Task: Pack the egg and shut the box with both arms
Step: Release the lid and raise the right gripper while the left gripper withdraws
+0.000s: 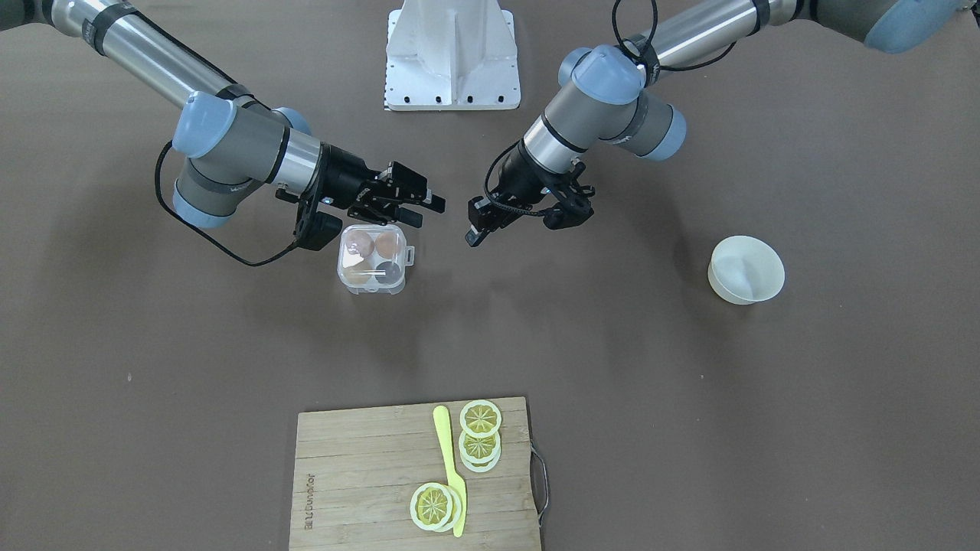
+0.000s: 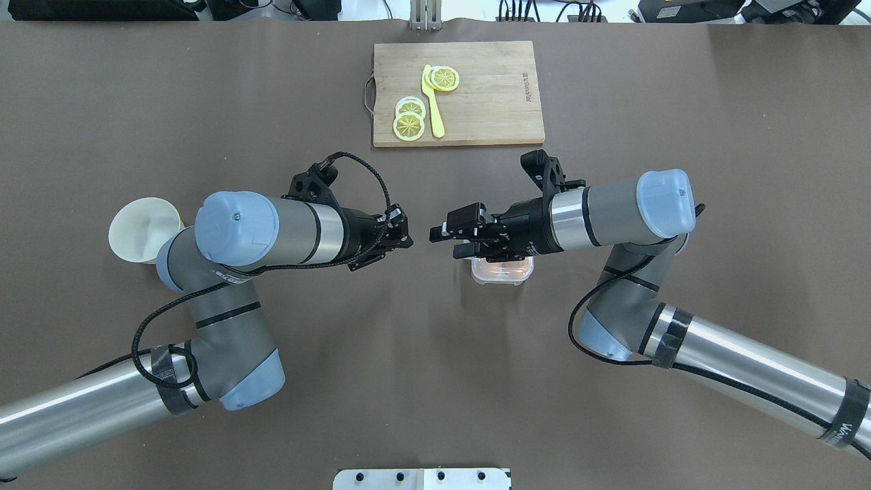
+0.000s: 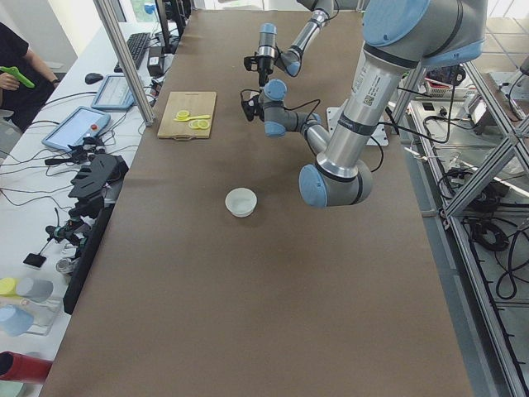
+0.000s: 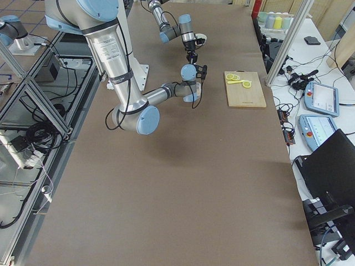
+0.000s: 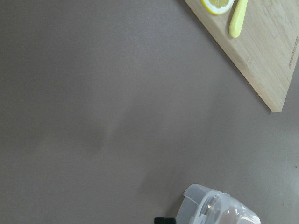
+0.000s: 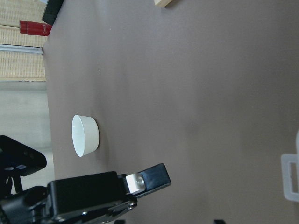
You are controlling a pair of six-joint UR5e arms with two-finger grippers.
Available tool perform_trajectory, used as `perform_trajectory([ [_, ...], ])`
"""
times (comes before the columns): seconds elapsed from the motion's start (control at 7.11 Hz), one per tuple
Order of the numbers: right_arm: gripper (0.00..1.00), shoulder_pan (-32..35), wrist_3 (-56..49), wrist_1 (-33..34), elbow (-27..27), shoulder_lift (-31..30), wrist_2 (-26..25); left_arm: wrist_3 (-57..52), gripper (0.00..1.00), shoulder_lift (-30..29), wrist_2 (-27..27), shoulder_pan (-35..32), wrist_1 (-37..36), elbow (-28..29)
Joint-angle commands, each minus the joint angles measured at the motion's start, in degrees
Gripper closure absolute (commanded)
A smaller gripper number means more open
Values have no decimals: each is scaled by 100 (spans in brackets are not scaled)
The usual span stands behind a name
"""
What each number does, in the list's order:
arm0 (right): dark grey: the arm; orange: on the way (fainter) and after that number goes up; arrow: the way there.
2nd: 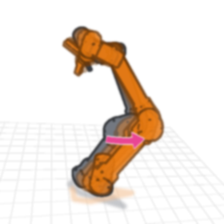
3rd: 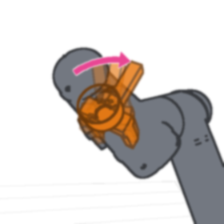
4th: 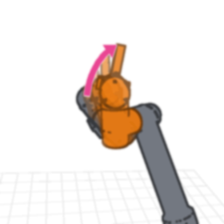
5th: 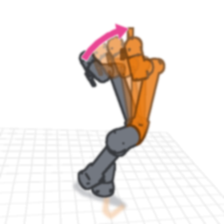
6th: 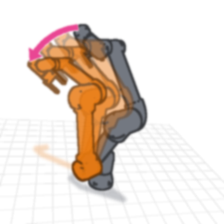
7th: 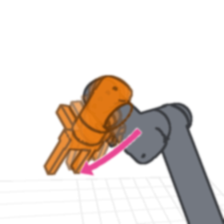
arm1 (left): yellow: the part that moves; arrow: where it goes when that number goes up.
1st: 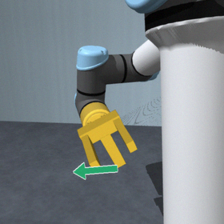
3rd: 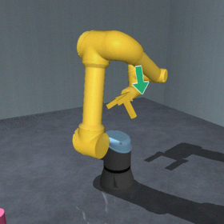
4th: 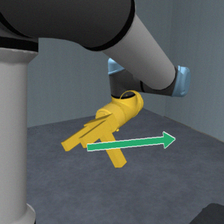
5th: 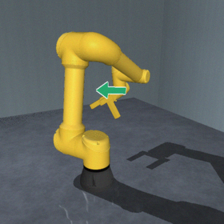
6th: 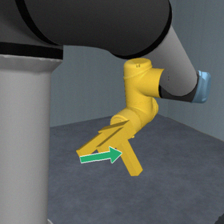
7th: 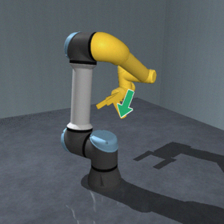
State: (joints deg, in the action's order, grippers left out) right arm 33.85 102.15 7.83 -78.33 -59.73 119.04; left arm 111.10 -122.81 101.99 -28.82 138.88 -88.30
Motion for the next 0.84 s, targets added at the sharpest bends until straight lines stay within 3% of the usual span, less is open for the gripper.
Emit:
perform_trajectory([
  [0.0,25,-19,120,51,-24,101,-21,-1,100,12,14,-44,-10,-12],
  [0.28,12,-89,515,470,-661,59,23,-18,100,169,214,-455,-19,-82],
  [0.42,4,-202,516,1082,-1179,32,32,-27,84,335,834,-1067,-236,-213],
  [0.56,1,-343,516,1584,-1645,6,14,-36,46,354,1580,-1725,-525,-223],
  [0.7,1,-379,525,2051,-2137,-82,14,-36,2,363,1761,-2089,-563,-249],
])
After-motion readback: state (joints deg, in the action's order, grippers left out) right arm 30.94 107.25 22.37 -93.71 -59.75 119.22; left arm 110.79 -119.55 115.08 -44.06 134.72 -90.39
